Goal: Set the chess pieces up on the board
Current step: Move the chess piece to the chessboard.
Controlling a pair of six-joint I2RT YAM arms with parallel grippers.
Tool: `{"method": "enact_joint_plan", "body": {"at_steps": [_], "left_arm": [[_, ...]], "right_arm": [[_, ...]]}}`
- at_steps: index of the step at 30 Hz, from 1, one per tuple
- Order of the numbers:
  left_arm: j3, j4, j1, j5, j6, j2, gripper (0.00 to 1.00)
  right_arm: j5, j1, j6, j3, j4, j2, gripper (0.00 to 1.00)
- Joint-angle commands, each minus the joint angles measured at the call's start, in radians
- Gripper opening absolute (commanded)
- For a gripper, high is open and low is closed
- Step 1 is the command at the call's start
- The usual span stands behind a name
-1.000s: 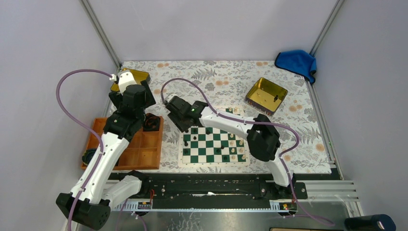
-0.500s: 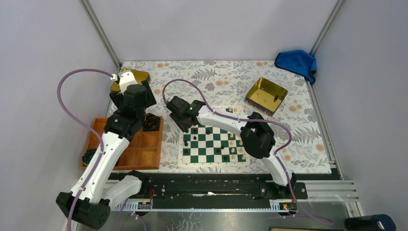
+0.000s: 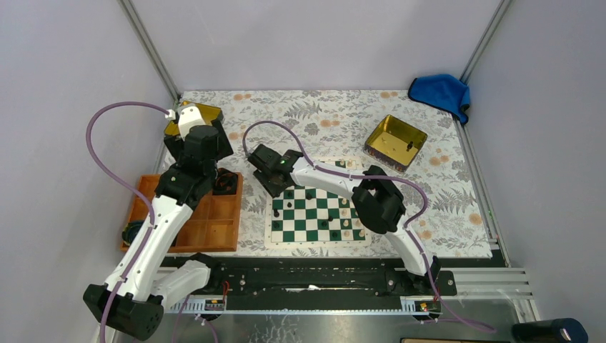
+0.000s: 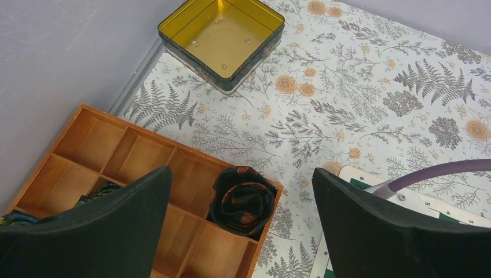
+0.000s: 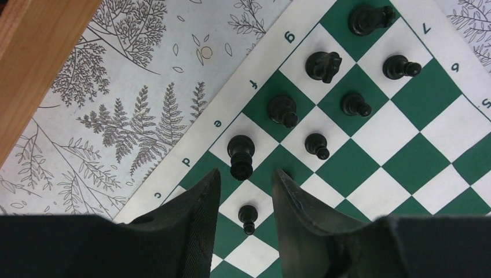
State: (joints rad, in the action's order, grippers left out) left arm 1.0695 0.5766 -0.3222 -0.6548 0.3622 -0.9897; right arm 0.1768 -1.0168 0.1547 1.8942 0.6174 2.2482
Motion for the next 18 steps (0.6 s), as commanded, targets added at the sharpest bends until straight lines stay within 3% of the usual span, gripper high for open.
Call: {"method": "enact_joint_plan", "body": {"at_steps": [1,18], "left_arm": [[-0.002,-0.056,-0.008,-0.008,-0.019,0.000,0.99],[-0.007,-0.058,-0.009,-0.005,-0.017,-0.001,0.99]], "right_arm": [[-0.019,0.012,0.008,0.041,-0.004,-0.001,0.44],[-0.044,0.017,0.008,0.053,-0.008,0.013,0.40]]}}
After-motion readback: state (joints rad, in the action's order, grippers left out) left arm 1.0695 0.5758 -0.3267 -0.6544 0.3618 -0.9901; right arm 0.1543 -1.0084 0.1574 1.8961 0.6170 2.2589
